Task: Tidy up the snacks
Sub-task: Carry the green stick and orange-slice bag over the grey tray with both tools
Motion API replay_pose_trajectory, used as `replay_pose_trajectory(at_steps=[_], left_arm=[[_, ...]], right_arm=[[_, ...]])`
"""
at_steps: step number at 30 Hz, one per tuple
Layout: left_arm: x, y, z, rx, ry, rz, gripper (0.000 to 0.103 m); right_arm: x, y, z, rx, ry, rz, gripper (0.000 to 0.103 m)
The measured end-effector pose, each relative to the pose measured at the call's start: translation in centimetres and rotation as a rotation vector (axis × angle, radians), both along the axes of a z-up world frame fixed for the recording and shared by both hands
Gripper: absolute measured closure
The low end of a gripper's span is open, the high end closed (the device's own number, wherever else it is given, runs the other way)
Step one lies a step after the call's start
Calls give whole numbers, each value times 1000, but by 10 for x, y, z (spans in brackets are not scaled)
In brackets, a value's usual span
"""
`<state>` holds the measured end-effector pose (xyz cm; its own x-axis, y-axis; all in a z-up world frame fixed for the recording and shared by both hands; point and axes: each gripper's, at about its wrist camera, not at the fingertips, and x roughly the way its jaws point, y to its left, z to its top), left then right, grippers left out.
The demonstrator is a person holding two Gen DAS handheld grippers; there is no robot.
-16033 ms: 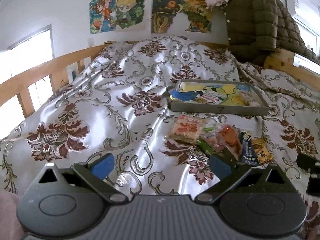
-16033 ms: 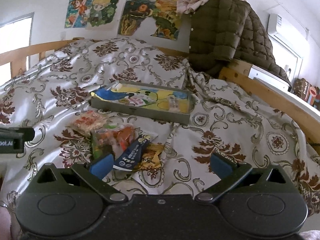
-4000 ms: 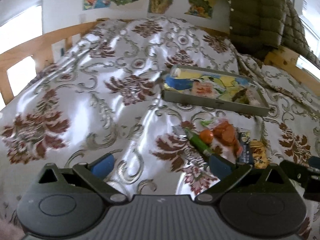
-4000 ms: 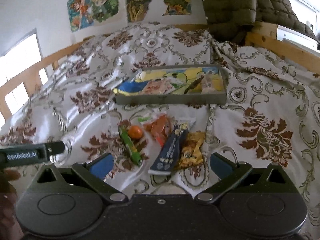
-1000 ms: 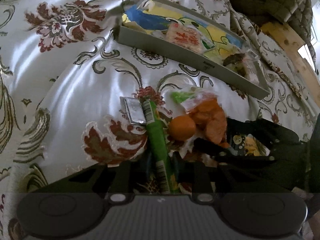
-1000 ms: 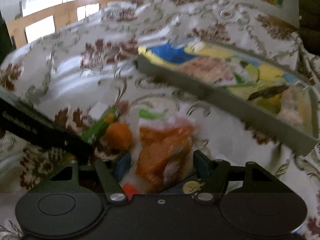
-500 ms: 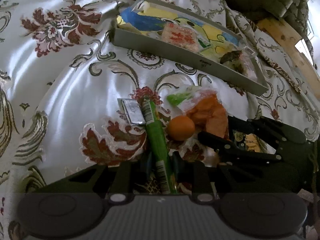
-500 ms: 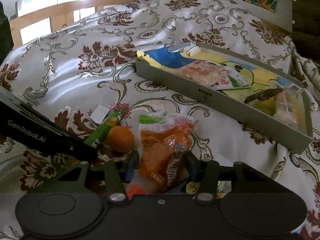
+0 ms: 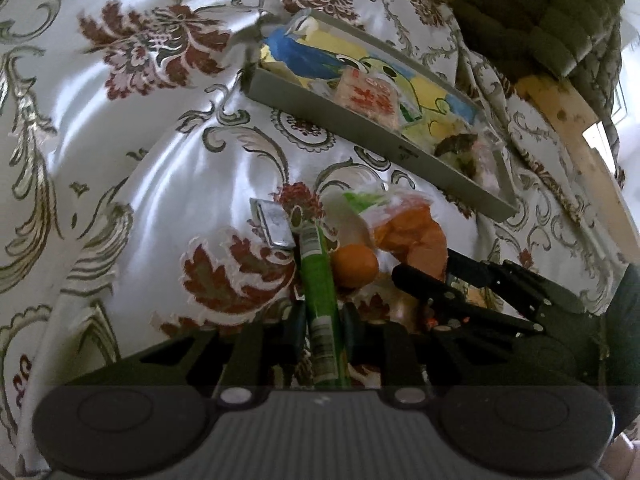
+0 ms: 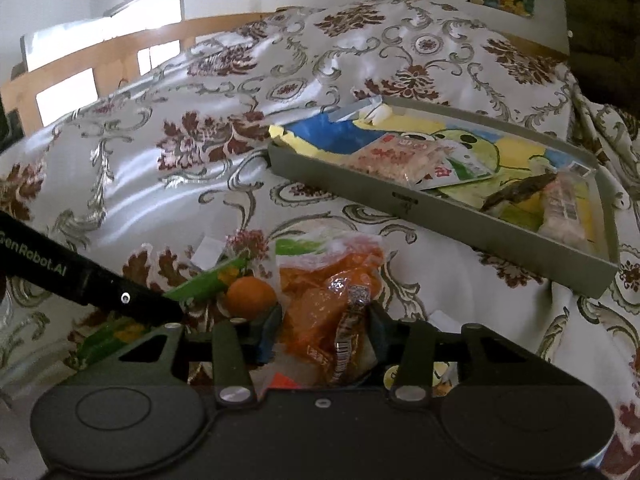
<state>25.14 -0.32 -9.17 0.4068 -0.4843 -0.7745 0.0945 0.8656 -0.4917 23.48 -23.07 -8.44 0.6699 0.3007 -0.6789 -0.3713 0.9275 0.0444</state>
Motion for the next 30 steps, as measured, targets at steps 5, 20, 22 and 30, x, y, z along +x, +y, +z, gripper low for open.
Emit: replay_pose_trajectory(at_steps=[5,20,22,30], left_arm=[[-3,8,2,-66,28,19,82],[-6,25,3,-217,77,71,83],[-6,25,6,-234,72,66,83],[-5,32,15,-292,26,99,83]], right_arm=[[-2,-2,6,29,-11,-22,56],[-4,-8,16,76,-33,-53,56],[-4,-8,18,88,-38,-50,56],[-5,-6,29,119,-70,-53,56]])
